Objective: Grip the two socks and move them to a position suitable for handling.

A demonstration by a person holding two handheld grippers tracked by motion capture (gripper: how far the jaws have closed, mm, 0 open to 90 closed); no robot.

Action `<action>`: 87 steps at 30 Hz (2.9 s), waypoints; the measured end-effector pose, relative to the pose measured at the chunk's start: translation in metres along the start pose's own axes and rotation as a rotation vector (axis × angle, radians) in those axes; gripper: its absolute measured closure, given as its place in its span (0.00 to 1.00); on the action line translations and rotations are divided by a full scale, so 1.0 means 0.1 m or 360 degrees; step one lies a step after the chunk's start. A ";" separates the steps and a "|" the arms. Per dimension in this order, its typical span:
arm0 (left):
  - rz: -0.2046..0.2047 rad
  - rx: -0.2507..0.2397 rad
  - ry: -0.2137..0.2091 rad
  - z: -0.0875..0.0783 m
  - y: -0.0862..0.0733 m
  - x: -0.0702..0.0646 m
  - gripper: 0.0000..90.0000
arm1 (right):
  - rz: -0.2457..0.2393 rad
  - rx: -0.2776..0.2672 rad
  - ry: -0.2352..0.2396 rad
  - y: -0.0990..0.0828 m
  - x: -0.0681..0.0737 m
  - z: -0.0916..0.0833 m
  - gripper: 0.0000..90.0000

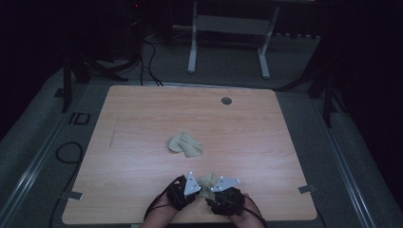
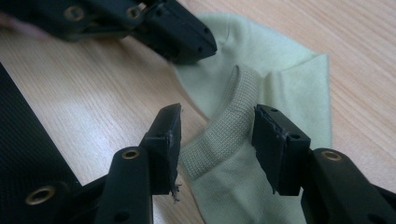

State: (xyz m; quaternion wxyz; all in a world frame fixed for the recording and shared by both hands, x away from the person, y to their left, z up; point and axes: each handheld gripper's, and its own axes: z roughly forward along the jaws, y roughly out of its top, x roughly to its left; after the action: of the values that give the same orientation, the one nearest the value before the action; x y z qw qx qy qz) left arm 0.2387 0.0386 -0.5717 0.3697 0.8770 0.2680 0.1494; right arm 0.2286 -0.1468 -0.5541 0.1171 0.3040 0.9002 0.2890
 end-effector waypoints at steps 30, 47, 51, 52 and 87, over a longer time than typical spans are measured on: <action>-0.0035 0.0008 -0.0045 0.12 0.12 0.08 0.99 | 0.0387 -0.0112 -0.0202 -0.33 -0.90 -0.37 0.92; -0.0067 -0.0051 -0.0073 0.13 0.16 0.04 0.83 | 0.0449 -0.0107 -0.0303 -0.39 -1.14 -0.52 0.65; -0.0089 -0.0114 -0.0082 0.00 0.19 0.03 0.66 | 0.0436 -0.0134 -0.0293 -0.27 -1.16 -0.59 0.60; -0.0093 -0.0128 -0.0084 -0.03 0.18 0.04 0.65 | 0.0435 -0.0142 -0.0288 -0.24 -1.17 -0.60 0.59; -0.0387 -0.0145 0.0136 -0.69 -0.59 0.45 0.61 | 0.0193 -0.0129 -0.0110 1.24 -0.92 0.31 0.48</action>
State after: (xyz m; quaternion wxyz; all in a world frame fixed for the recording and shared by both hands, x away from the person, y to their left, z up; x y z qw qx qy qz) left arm 0.2218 0.1384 -0.5647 0.4129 0.8132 0.3806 0.1528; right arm 0.3728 -0.1091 -0.5023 0.1426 0.3628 0.8631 0.3210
